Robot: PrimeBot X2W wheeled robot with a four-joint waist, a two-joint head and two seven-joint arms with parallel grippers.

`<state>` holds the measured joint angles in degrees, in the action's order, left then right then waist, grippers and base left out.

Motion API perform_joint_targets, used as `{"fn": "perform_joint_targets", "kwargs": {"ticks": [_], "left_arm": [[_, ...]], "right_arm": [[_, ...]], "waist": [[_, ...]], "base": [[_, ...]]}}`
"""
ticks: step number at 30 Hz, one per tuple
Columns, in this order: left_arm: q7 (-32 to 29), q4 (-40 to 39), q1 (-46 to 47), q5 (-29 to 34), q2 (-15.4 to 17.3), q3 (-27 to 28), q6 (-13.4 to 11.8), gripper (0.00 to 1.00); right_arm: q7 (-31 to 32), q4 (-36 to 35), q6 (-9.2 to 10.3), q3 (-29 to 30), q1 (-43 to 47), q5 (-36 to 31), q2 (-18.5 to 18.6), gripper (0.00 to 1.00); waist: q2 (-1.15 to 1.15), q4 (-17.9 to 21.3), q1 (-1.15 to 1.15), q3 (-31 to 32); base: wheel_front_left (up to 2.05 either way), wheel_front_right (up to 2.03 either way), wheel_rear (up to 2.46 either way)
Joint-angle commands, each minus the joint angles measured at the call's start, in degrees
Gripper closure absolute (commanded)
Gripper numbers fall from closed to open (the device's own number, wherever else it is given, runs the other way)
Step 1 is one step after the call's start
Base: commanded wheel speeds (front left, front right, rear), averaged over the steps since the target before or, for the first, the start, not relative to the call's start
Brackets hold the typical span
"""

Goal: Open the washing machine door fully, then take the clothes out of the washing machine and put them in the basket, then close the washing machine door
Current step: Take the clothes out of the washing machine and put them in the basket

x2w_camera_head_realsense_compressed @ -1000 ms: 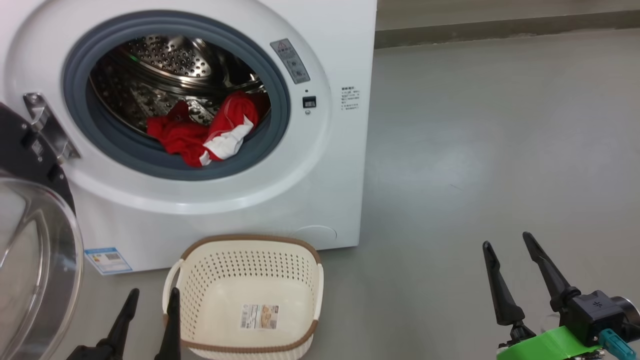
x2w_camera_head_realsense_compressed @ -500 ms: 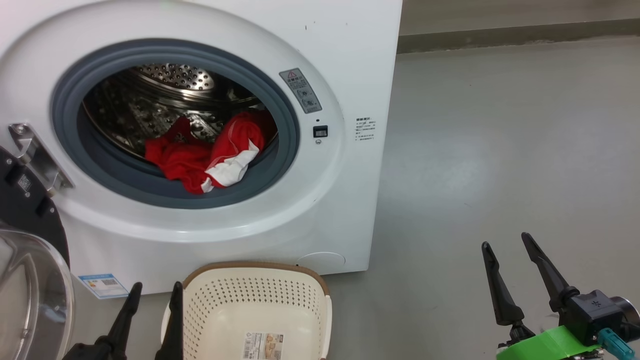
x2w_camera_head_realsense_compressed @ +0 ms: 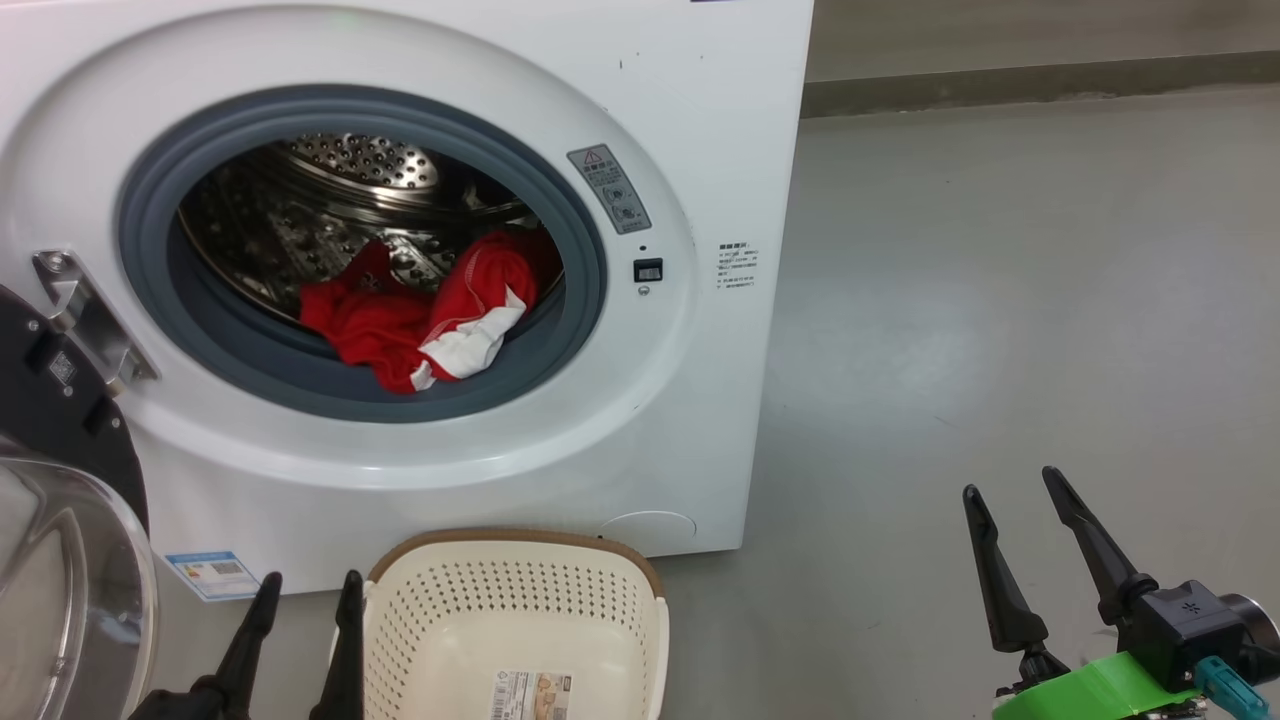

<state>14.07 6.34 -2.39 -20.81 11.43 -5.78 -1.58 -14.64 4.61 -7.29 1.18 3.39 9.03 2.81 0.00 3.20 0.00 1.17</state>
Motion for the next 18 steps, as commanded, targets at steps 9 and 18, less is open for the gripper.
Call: {"fn": "perform_joint_targets", "kwargs": {"ticks": [9, 18], "left_arm": [[0.77, 0.55, 3.25, -0.48, 0.81, 2.34, 0.10, 0.00], [0.87, 2.42, 7.16, -0.11, 0.52, 2.48, 0.48, 0.00]], "right_arm": [[-0.36, -1.40, -0.20, -1.57, -1.67, 0.37, 0.89, 0.00], [-0.36, -1.87, -0.20, -1.81, -2.21, 0.32, 1.42, 0.00]], "waist": [[0.00, -0.37, 0.00, -0.28], [0.00, -1.49, 0.00, -2.63]], "base": [[0.00, 0.00, 0.00], [0.00, 0.00, 0.00]]}}
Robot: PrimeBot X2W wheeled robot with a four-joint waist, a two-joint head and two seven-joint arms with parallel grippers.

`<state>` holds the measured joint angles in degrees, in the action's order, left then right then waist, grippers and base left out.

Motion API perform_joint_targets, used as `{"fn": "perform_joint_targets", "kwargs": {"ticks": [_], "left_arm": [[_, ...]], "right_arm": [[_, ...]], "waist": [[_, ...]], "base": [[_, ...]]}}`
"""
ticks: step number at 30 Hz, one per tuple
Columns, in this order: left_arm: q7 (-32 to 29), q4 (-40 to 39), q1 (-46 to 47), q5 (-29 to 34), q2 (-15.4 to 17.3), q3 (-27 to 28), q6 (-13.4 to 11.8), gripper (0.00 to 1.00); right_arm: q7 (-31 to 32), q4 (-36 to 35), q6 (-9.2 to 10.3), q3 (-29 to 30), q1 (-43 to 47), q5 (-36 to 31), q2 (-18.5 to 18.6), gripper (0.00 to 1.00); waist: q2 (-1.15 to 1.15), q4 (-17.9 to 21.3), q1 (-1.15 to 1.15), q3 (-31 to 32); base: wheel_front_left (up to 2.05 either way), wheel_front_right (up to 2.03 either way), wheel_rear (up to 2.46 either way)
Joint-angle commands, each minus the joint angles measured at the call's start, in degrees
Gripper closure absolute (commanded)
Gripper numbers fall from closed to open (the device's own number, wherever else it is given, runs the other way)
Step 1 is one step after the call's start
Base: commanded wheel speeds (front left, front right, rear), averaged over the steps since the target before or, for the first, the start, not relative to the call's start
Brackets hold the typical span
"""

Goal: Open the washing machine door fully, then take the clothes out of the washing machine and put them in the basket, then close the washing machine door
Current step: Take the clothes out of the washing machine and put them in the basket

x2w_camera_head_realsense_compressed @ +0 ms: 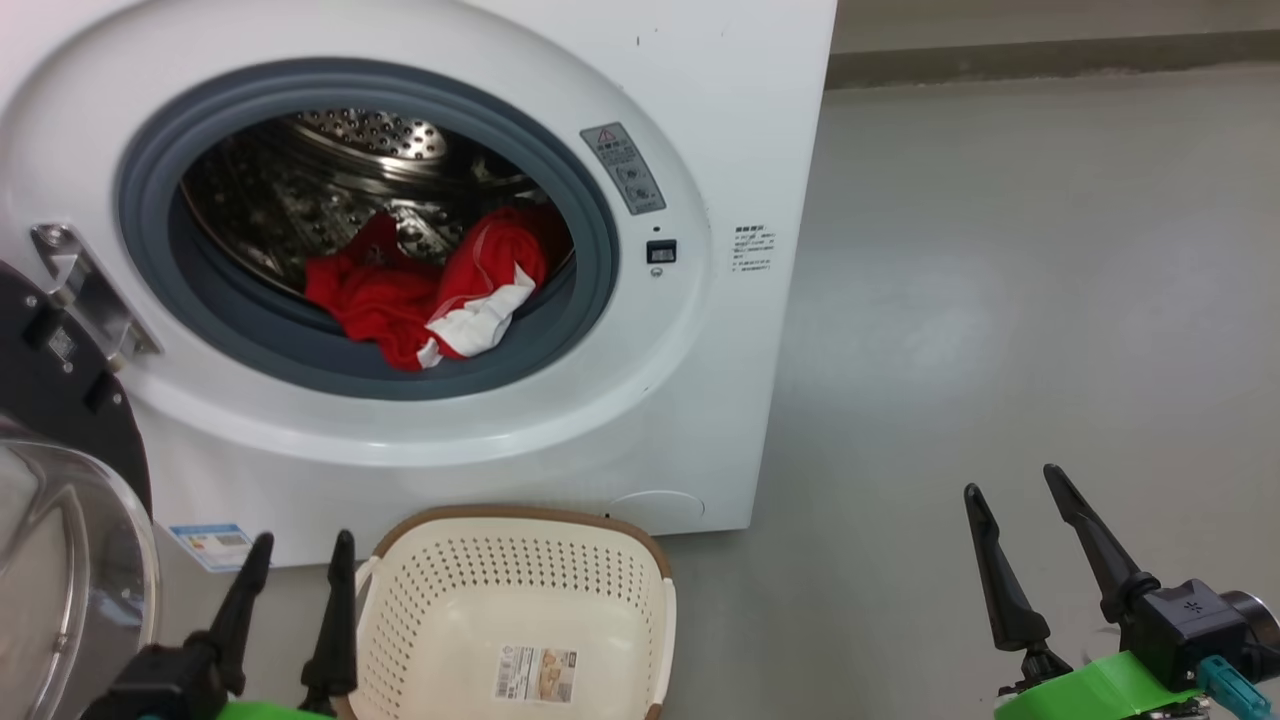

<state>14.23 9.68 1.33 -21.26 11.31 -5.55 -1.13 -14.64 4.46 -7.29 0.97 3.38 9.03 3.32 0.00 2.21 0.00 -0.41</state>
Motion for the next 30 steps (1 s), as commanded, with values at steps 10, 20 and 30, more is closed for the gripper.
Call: {"fn": "perform_joint_targets", "kwargs": {"ticks": [10, 20, 30], "left_arm": [[0.75, 0.36, 10.46, 1.97, -0.54, 2.30, -0.83, 0.00], [0.76, 3.30, 21.17, 3.46, -1.73, 3.15, -1.19, 0.00], [0.76, 8.68, 33.20, 5.16, -1.69, 3.52, -0.13, 0.00]], "right_arm": [[-0.36, -3.06, -0.20, -2.21, -5.02, 0.18, 1.27, 0.00], [-0.36, -4.25, -0.20, -3.05, -10.02, 0.42, 1.12, 0.00], [-0.36, -5.12, -0.20, -3.61, -13.97, 0.59, 1.15, 0.00]], "waist": [[0.00, -1.67, 0.00, -7.06], [0.00, -1.77, 0.00, -14.21], [0.00, -0.79, 0.00, -21.73]], "base": [[0.00, 0.00, 0.00], [0.00, 0.00, 0.00], [0.00, 0.00, 0.00]]}}
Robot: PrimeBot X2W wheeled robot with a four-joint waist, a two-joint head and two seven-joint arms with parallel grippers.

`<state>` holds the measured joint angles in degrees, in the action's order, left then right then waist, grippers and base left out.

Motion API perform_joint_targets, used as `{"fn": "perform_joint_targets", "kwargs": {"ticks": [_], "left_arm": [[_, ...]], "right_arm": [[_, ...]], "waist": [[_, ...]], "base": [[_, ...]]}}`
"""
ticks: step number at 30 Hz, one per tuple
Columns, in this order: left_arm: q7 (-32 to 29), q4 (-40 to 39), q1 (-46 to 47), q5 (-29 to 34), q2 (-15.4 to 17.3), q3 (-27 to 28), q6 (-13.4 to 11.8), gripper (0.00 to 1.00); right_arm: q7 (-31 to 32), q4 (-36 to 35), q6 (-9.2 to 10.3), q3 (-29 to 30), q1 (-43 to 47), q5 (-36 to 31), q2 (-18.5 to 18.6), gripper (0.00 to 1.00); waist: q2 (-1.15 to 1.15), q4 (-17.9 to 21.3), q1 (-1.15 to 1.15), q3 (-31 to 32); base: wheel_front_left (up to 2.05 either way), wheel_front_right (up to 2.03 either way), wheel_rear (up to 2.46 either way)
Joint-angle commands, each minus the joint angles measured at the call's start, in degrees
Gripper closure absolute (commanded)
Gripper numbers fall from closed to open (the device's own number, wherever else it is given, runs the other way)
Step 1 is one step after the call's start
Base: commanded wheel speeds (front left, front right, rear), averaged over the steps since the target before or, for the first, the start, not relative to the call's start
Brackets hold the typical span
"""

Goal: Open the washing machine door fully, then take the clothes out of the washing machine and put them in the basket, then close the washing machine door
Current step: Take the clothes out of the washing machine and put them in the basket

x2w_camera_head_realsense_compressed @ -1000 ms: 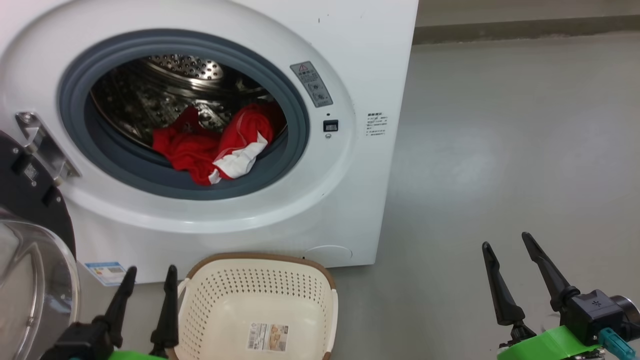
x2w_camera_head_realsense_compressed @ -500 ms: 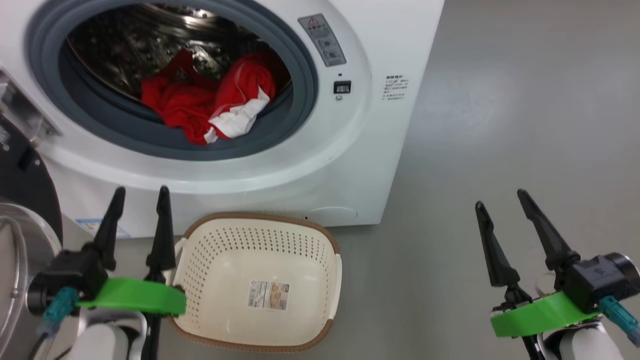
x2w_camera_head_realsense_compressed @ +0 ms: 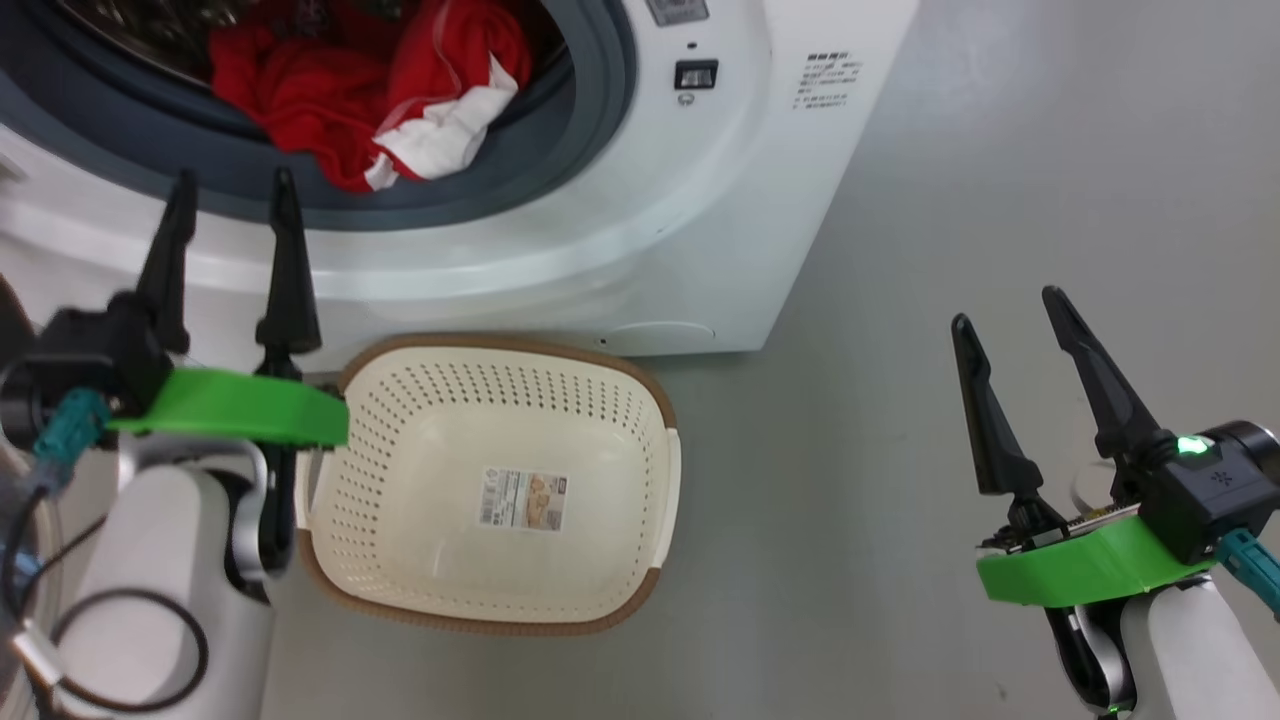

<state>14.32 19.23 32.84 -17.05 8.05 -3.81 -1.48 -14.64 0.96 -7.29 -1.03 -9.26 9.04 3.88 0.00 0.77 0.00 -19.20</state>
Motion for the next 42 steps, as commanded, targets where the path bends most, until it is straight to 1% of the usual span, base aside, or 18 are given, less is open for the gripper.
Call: {"fn": "perform_joint_targets", "kwargs": {"ticks": [1, 6, 13, 14, 18, 24, 29, 38, 42], "left_arm": [[0.67, 0.69, 4.21, 1.41, 1.64, 1.54, 0.42, 0.00], [0.67, 5.98, 10.76, 2.82, 2.47, 0.67, 0.89, 0.00], [0.68, 12.64, 19.14, 4.57, 3.07, 0.17, 0.47, 0.00], [0.68, 12.64, 19.14, 4.57, 3.07, 0.17, 0.47, 0.00], [0.68, 17.59, 23.58, 5.30, 4.15, -0.09, 0.58, 0.00], [0.33, 24.26, 28.64, 7.24, 5.26, -1.48, -0.61, 0.00], [-2.22, 30.50, 32.96, 8.59, 6.94, -2.71, -0.99, 0.00], [-7.17, 39.46, 38.22, 14.23, 10.16, -7.58, -3.87, 0.00], [-9.57, 42.57, 39.72, 15.49, 11.21, -9.16, -3.71, 0.00]], "right_arm": [[-0.36, -1.76, -0.20, -1.65, -2.10, 0.68, 0.57, 0.00], [-0.36, -1.95, -0.20, -2.07, -3.54, 0.84, 0.47, 0.00], [-0.36, -2.24, -0.20, -2.10, -5.37, 0.82, 0.40, 0.00], [-0.36, -2.24, -0.20, -2.10, -5.37, 0.82, 0.40, 0.00], [-0.36, -2.26, -0.20, -2.54, -6.51, 0.79, 0.34, 0.00], [-0.36, -1.81, -0.20, -3.56, -7.66, 1.08, 0.18, 0.00], [-0.36, -1.34, -0.20, -4.54, -8.53, 1.52, 0.12, 0.00], [-0.36, -0.18, -0.20, -6.36, -8.92, 2.55, 0.02, 0.00], [-0.36, 0.22, -0.20, -7.04, -8.84, 3.11, -0.07, 0.00]], "waist": [[0.00, 1.00, 0.00, -4.38], [0.00, 2.04, 0.00, -7.67], [0.00, 2.80, 0.00, -11.76], [0.00, 2.80, 0.00, -11.76], [0.00, 3.06, 0.00, -13.78], [0.00, 3.30, 0.00, -15.49], [0.00, 3.97, 0.00, -16.40], [0.00, 5.87, 0.00, -16.32], [0.00, 6.67, 0.00, -16.27]], "base": [[0.00, 0.00, 0.00], [0.00, 0.00, 0.00], [0.00, 0.00, 0.00], [0.00, 0.00, 0.00], [0.00, 0.00, 0.00], [0.00, 0.00, 0.00], [0.00, 0.00, 0.00], [0.00, 0.00, 0.00], [0.00, 0.00, 0.00]]}}
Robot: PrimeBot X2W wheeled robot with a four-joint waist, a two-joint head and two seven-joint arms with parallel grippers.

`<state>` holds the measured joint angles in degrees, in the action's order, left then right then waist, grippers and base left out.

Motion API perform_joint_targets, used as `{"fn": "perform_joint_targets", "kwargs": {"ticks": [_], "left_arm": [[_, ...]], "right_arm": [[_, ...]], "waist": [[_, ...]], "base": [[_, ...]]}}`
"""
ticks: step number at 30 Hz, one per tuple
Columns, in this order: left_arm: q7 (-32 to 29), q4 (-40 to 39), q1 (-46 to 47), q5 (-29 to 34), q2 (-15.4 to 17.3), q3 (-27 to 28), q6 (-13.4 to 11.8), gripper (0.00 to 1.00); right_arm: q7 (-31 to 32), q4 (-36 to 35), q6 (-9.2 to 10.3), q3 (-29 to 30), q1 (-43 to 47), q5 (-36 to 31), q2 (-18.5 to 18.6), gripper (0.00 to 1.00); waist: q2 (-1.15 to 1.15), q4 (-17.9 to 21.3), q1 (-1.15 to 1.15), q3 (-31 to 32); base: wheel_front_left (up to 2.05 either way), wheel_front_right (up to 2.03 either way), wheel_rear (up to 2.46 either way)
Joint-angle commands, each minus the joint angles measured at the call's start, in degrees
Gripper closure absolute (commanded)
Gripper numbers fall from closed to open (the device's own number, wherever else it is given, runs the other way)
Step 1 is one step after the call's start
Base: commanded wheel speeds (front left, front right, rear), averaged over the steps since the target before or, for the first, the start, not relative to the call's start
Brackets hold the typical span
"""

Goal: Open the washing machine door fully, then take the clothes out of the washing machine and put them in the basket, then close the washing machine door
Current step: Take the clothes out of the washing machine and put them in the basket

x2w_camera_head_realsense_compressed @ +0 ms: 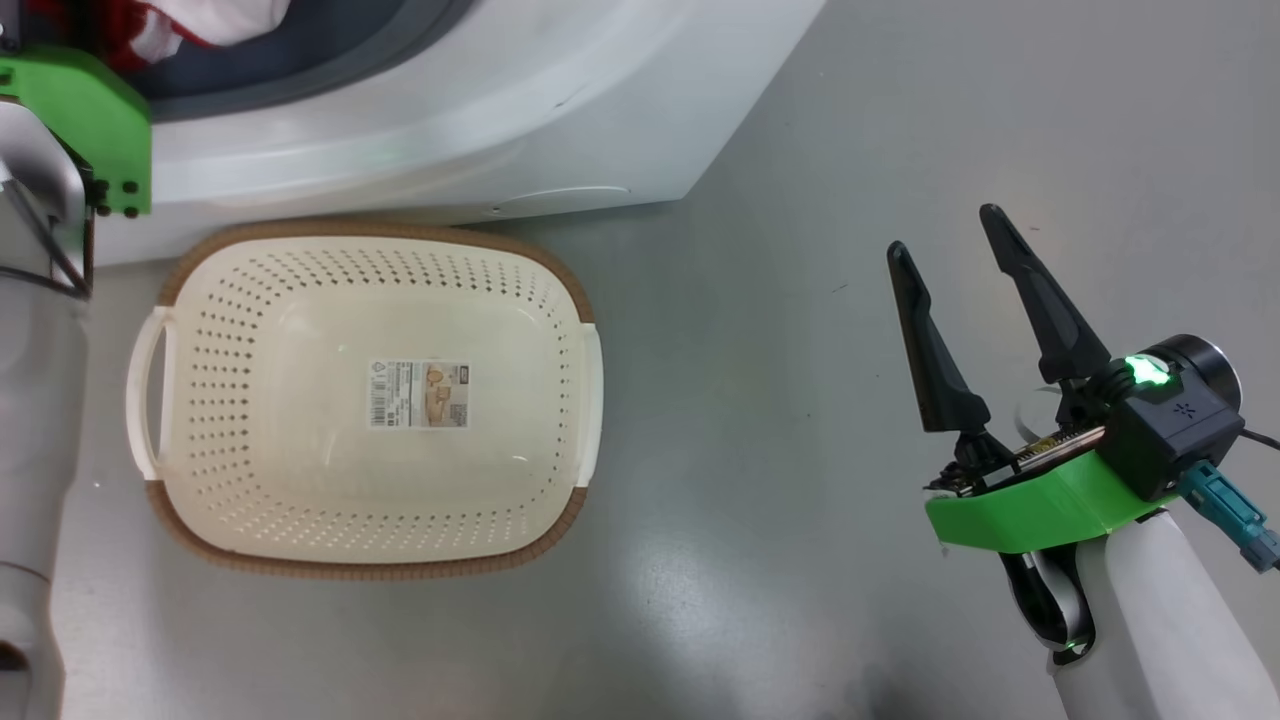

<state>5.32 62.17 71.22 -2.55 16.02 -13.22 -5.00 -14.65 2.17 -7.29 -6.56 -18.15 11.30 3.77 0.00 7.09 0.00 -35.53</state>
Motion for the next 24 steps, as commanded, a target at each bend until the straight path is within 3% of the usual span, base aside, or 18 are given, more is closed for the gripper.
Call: {"fn": "perform_joint_targets", "kwargs": {"ticks": [1, 12, 13, 14, 15, 24], "left_arm": [[-1.12, 0.30, 1.67, 1.40, 3.46, -0.17, -0.40, 0.00], [-4.69, 5.10, 4.09, 3.17, 5.15, -3.15, -0.31, 0.00], [-4.82, 5.33, 4.29, 3.15, 5.27, -3.30, -0.12, 0.34], [-4.95, 5.57, 4.46, 3.17, 5.36, -3.50, 0.09, 0.74], [-4.97, 5.74, 4.62, 3.20, 5.42, -3.68, 0.22, 1.00], [-0.10, 5.00, 4.75, 2.09, 4.91, -3.71, -0.91, 1.00]], "right_arm": [[-0.35, -0.87, -0.20, -1.62, 0.06, 0.95, 0.01, 0.00], [-0.35, -0.11, -0.20, -2.77, -0.29, 1.95, -0.32, 0.00], [-0.35, -0.07, -0.20, -2.77, -0.36, 2.04, -0.34, 0.00], [-0.35, -0.02, -0.20, -2.74, -0.41, 2.09, -0.37, 0.00], [-0.35, 0.03, -0.20, -2.69, -0.46, 2.13, -0.39, 0.00], [-0.35, 0.41, -0.20, -2.24, -0.86, 2.17, -0.54, 0.00]], "waist": [[0.00, 0.51, 0.00, 0.07], [0.00, 1.96, 0.00, -0.16], [0.00, 2.04, 0.00, -0.24], [0.00, 2.09, 0.00, -0.30], [0.00, 2.11, 0.00, -0.36], [0.00, 1.77, 0.00, -0.13]], "base": [[0.00, 0.00, 0.00], [0.00, 0.00, 0.00], [0.00, 0.00, 0.00], [0.00, 0.00, 0.00], [0.00, 0.00, 0.00], [0.00, 0.00, 0.00]]}}
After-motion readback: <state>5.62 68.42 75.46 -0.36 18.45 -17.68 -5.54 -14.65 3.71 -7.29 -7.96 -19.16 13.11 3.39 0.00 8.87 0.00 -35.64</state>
